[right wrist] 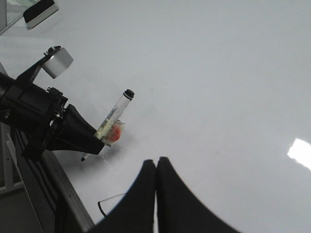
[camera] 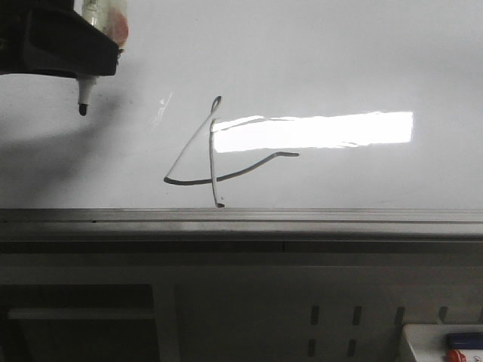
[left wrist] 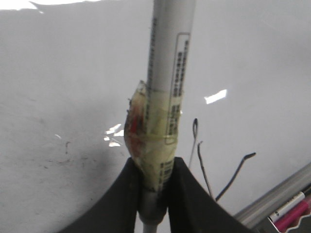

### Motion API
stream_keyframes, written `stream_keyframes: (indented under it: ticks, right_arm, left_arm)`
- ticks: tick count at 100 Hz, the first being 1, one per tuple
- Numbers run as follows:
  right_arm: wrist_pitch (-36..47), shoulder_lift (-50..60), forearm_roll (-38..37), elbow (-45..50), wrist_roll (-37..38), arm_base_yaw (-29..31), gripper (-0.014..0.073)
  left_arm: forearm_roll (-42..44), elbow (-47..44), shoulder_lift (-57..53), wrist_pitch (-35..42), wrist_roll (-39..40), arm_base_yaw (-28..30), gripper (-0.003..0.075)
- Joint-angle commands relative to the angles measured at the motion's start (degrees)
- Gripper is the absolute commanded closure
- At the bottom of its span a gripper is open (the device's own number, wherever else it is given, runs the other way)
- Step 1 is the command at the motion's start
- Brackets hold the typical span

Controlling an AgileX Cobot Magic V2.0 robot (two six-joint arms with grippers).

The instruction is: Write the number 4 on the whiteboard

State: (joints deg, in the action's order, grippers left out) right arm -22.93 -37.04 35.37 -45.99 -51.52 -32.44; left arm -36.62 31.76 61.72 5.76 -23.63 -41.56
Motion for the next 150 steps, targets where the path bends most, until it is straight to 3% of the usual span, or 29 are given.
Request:
stream_keyframes:
  ticks: [1,17,72,79,94,101,119,138,150]
  right_arm:
    - [4.3,0.1,1.5,-1.3,0.1,0.2,0.0658]
    - [5.1,-0.3,1.9,-1.3,0.1,0.2,0.0658]
    - [4.2,-0.4,4.5,-1.3,0.2,0.2,0.0658]
    - [4.2,-0.4,5.0,-1.3,0.2,0.2,0.0658]
    - [4.2,-0.4,5.4,-1.3,0.2,0.2,0.0658]
    - [4.2,-0.4,5.7,-1.3,0.2,0.2,0.0658]
    - [4.2,-0.4,5.8,-1.3,0.2,0.2,0.0658]
    - [4.2,-0.4,5.8,-1.3,0.2,0.2,0.0658]
    - [4.2,-0.4,5.8,-1.3,0.2,0.2,0.0658]
  left_arm:
    - [-1.5,1.3,0.8,7.6,0.5,0.0,0.0741]
    - [-5.3,1.4,4.6,10.5,0.6,-0.1,0.0741]
    - [-6.6,1.4,10.5,13.1,0.6,-0.1,0.0734]
    - [-9.0,1.4,10.5,12.8,0.6,-0.1,0.0683]
    - [-12.6,1.4,10.5,12.8,0.6,-0.1,0.0465]
    - [-12.8,1.4,10.5,12.8,0.6,-0.1,0.0398]
    - [-12.8,1.4,10.5,12.8,0.6,-0.1,0.0326]
    - [-13.0,1.4,10.5,12.8,0.6,-0.1,0.0195]
    - [-13.4,1.4,9.6,12.4,0.6,-0.1,0.0171]
